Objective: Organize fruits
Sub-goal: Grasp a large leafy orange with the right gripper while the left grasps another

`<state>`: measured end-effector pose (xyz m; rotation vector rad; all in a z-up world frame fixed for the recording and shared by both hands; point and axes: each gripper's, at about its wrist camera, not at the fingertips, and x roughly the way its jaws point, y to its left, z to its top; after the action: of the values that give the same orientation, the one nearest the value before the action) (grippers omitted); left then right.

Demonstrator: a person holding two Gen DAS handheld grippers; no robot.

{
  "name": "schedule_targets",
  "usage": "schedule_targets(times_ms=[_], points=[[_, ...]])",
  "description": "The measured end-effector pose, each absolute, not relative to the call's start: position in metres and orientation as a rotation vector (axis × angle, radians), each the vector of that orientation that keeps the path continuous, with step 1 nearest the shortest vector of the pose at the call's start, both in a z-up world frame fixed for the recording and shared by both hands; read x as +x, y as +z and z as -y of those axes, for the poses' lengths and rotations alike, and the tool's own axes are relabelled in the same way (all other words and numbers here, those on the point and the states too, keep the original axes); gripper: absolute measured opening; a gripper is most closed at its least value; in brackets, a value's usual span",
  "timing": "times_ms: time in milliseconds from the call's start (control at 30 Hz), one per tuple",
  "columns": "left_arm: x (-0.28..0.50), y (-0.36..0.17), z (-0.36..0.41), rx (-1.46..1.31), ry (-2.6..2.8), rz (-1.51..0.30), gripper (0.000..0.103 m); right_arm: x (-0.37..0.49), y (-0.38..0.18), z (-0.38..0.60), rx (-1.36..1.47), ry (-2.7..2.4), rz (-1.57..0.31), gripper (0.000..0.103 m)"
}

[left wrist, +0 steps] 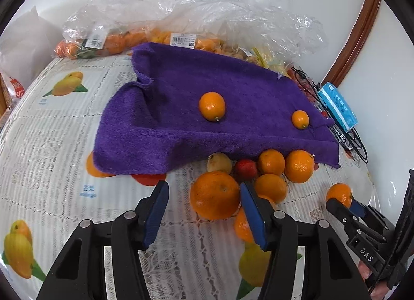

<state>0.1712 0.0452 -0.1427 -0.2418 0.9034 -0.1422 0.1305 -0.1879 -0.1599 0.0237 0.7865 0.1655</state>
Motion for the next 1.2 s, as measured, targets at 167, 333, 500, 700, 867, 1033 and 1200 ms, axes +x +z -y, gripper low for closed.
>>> schedule_targets(times_ms=[167, 333, 500, 700, 867, 1033, 1200], points=[[0.178, -0.152, -0.037, -0.218, -0.138, -0.940, 0.048, 0.134, -0.166, 0.182, 0.015, 0.186, -0.793, 0.044], [0.171, -0.150, -0.036, -0.199, -0.150, -0.928, 0.040, 0.134, -0.167, 0.180, 0.011, 0.201, -0.793, 0.044], [0.162, -0.148, -0.044, -0.137, -0.095, -0.922, 0.041, 0.132, -0.163, 0.181, -0.034, 0.171, -0.763, 0.044], [0.160, -0.153, -0.043, -0.118, -0.069, -0.889, 0.040, 0.138, -0.170, 0.184, -0.007, 0.186, -0.804, 0.044], [0.160, -0.155, -0.039, -0.101, -0.053, -0.859, 0.040, 0.138, -0.170, 0.189, 0.024, 0.193, -0.806, 0.044], [0.161, -0.155, -0.038, -0.088, -0.051, -0.861, 0.041, 0.141, -0.173, 0.187, 0.023, 0.195, -0.824, 0.044], [0.163, -0.156, -0.035, -0.075, -0.062, -0.864, 0.047, 0.142, -0.174, 0.186, 0.013, 0.189, -0.832, 0.045]])
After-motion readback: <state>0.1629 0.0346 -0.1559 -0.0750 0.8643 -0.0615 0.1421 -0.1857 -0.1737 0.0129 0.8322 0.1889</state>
